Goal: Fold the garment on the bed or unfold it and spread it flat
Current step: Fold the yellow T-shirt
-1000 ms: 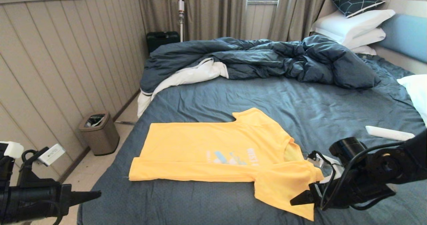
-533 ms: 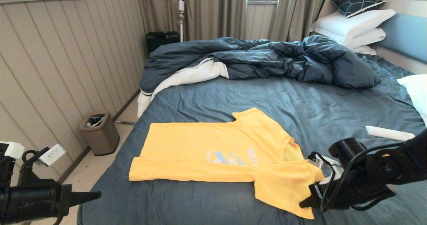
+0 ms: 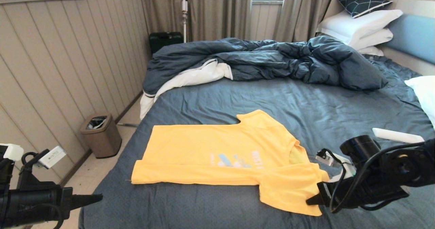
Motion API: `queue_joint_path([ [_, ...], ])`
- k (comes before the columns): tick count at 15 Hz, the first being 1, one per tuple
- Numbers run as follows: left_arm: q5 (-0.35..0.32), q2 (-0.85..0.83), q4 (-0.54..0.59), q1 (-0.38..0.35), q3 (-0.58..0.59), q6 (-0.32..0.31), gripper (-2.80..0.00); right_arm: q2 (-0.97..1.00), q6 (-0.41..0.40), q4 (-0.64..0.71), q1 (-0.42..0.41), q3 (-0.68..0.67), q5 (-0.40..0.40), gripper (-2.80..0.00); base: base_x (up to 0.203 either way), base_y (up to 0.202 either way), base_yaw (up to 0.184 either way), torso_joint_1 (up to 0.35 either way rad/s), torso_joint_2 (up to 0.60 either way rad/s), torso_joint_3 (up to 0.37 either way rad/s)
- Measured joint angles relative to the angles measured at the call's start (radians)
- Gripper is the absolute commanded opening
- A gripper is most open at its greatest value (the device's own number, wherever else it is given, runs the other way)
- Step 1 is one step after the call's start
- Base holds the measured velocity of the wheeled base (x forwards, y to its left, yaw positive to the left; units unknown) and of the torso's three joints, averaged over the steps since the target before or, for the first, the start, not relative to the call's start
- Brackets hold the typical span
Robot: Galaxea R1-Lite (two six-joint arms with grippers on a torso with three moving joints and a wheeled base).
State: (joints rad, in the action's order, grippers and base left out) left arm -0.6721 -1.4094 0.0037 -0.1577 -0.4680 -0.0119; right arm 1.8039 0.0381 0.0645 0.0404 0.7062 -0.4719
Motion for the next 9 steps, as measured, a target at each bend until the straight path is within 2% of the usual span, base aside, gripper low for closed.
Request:
queue_joint_path([
  [4, 0.002, 0.003, 0.002, 0.000, -0.007, 0.000, -2.80, -0.054, 0.064, 0.000, 0.005, 0.083, -0.002, -2.80, 0.000, 0.000, 0.000, 0.000, 0.00, 0.000],
  [9, 0.004, 0.007, 0.004, 0.000, -0.021, 0.003, -2.80, -0.010, 0.162, 0.004, 0.007, 0.279, -0.001, -2.80, 0.000, 0.000, 0.000, 0.000, 0.00, 0.000],
])
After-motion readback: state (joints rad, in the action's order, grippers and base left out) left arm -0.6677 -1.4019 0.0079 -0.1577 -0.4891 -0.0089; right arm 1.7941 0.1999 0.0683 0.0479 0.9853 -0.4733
